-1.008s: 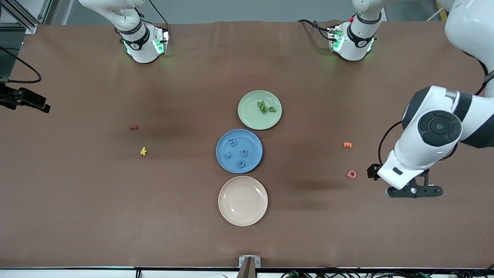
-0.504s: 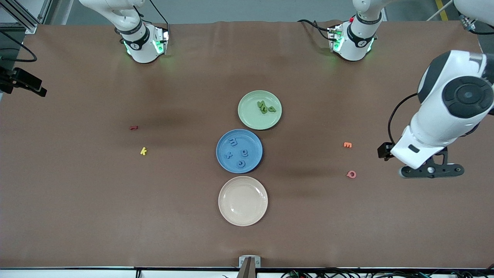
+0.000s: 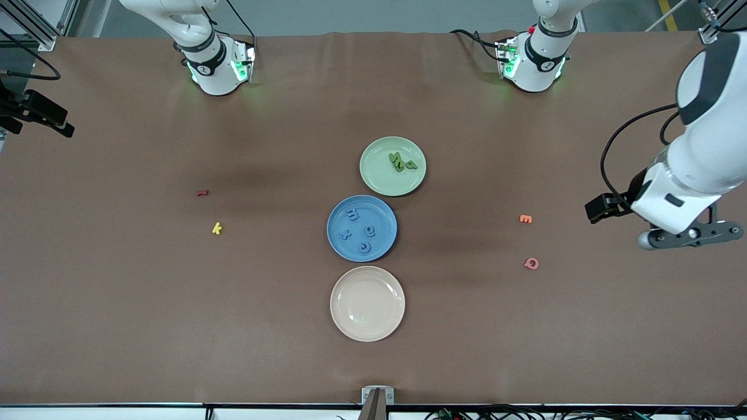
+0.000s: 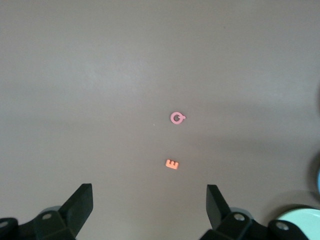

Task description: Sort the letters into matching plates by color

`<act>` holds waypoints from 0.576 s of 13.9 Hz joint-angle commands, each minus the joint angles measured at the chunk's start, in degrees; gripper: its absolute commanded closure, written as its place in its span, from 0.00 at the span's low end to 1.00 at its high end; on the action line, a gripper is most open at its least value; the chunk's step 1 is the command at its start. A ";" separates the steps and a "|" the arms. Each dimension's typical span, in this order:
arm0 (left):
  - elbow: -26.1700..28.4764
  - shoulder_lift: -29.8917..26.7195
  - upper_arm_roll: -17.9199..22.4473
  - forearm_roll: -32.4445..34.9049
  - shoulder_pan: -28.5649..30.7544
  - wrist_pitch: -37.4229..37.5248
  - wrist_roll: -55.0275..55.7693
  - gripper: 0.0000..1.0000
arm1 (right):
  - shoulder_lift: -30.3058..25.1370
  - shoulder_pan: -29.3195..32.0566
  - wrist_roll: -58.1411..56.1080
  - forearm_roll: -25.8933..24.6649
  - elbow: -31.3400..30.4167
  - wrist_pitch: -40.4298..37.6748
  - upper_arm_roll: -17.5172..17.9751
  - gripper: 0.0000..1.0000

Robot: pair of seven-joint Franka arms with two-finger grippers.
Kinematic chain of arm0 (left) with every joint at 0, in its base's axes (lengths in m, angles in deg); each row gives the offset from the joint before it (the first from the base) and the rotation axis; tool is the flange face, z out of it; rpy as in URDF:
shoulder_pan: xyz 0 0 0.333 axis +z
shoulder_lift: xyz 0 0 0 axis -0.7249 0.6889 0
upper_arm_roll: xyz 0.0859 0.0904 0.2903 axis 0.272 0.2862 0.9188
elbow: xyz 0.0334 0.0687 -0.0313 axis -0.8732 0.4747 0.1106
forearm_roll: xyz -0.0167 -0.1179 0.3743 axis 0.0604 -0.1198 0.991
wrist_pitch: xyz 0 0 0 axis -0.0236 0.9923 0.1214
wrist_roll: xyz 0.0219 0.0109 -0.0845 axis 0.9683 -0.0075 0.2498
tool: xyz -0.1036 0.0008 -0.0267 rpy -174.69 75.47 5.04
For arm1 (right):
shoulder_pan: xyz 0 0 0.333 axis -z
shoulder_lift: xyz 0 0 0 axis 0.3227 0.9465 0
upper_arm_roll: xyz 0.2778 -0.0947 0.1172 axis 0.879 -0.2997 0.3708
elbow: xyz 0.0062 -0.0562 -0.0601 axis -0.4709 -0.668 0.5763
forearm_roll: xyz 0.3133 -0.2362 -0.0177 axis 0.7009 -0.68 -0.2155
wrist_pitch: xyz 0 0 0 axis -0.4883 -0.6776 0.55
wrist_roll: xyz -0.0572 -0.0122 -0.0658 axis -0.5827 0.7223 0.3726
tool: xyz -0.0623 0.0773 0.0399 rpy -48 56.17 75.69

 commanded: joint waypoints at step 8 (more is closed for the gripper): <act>7.21 -15.68 25.80 -12.44 -19.04 6.08 -2.93 0.00 | -1.41 -1.80 -0.06 0.04 -2.10 1.38 -1.40 0.00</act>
